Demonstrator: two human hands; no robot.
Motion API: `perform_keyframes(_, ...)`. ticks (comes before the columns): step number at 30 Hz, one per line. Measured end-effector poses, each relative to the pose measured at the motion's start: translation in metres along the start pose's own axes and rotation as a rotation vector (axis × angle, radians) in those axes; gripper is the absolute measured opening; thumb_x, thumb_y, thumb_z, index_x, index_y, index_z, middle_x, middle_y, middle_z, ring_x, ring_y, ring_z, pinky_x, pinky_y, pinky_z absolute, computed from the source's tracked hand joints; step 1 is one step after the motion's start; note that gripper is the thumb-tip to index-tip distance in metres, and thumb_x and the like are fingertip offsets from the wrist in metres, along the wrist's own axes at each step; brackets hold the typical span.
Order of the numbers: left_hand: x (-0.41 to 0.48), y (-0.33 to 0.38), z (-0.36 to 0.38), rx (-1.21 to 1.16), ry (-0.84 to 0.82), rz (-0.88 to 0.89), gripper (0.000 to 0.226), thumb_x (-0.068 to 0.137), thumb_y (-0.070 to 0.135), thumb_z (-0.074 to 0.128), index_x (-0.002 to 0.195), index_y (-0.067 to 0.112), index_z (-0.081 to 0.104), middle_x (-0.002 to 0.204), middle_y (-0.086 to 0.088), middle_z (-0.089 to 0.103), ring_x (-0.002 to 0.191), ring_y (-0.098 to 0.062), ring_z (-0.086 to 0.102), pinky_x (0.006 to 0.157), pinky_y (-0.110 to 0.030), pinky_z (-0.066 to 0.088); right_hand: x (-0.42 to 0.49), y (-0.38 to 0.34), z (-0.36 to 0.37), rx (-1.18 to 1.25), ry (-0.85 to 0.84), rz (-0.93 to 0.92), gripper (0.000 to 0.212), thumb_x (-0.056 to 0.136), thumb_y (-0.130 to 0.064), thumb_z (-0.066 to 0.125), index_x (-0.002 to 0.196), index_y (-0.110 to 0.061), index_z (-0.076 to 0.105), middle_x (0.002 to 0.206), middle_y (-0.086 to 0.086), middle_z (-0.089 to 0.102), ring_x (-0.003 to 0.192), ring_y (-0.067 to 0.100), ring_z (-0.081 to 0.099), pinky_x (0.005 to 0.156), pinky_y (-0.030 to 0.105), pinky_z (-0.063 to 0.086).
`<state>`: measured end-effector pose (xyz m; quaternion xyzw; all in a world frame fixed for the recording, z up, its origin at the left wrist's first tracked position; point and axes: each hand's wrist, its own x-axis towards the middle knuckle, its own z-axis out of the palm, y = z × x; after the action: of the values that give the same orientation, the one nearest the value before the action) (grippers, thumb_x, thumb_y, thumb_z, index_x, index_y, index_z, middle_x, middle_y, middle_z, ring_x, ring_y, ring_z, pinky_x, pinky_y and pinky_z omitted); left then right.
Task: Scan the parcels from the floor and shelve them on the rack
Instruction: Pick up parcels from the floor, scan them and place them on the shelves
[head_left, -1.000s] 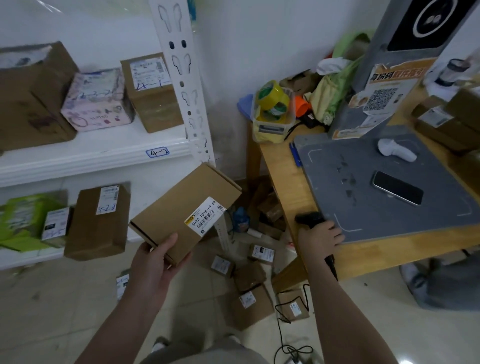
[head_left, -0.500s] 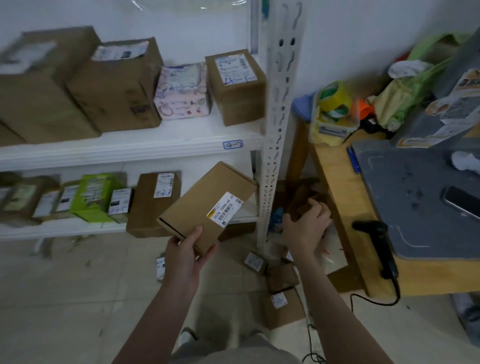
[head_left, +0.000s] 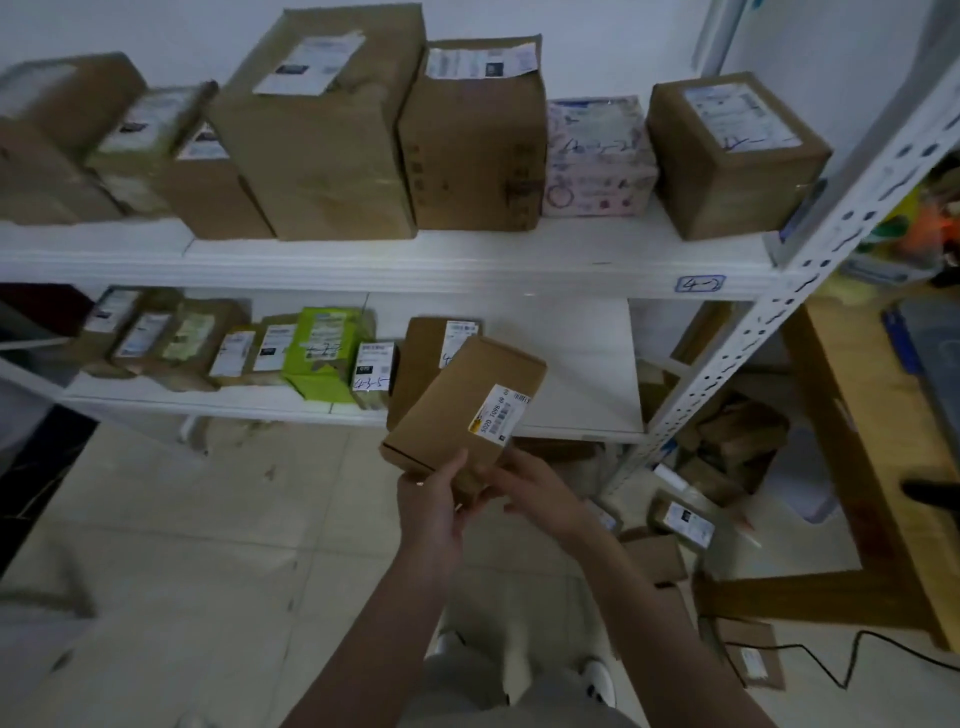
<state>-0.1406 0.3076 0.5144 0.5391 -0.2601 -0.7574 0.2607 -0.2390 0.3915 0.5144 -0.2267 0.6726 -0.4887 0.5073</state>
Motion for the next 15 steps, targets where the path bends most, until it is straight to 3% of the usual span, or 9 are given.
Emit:
perform_keyframes(4,0.032,0.010,-0.025,0.141,-0.021,-0.015,0.050,0.085,0.006,0.075,0.131,0.007,0.054,0.123,-0.018,0.068,0.109,-0.036,0.068,0.068,-0.042,0.059,0.018,0.010,0.029,-0.016,0.001,0.041,0.029,0.094,-0.030,0.066,0.121,-0.025,0.056,0.114,0.003,0.068,0.089,0.007,0.070,0.078,0.027,0.053)
perform_keyframes(8,0.062,0.015,-0.044,0.338,-0.053,-0.074,0.053,0.084,0.010,0.078,0.132,0.008,0.056,0.123,-0.015,0.068,0.109,-0.033,0.067,0.074,-0.037,0.058,0.035,0.026,0.048,0.085,0.046,0.109,0.043,0.090,-0.024,0.073,0.126,-0.020,0.051,0.117,0.007,0.067,0.095,0.021,0.073,0.085,0.039,0.057)
perform_keyframes(11,0.084,0.009,-0.054,0.509,-0.063,-0.149,0.058,0.082,0.023,0.082,0.132,0.009,0.056,0.122,-0.013,0.068,0.107,-0.030,0.067,0.075,-0.035,0.057,0.046,0.038,0.054,0.153,0.127,0.167,0.040,0.091,-0.016,0.071,0.125,-0.013,0.050,0.114,0.016,0.068,0.086,0.029,0.073,0.081,0.044,0.058)
perform_keyframes(13,0.098,0.002,-0.058,0.593,-0.073,-0.202,0.057,0.084,0.032,0.081,0.130,0.010,0.056,0.122,-0.010,0.066,0.104,-0.025,0.066,0.071,-0.032,0.056,0.056,0.047,0.052,0.167,0.176,0.197,0.044,0.092,-0.017,0.070,0.130,-0.011,0.049,0.111,0.016,0.068,0.079,0.029,0.073,0.076,0.043,0.060)
perform_keyframes(15,0.111,-0.002,-0.057,0.631,-0.088,-0.239,0.051,0.087,0.037,0.077,0.126,0.009,0.058,0.120,-0.008,0.064,0.103,-0.021,0.064,0.077,-0.034,0.058,0.068,0.056,0.044,0.220,0.257,0.234,0.046,0.094,-0.014,0.066,0.136,-0.010,0.046,0.108,0.013,0.068,0.071,0.026,0.072,0.070,0.039,0.060)
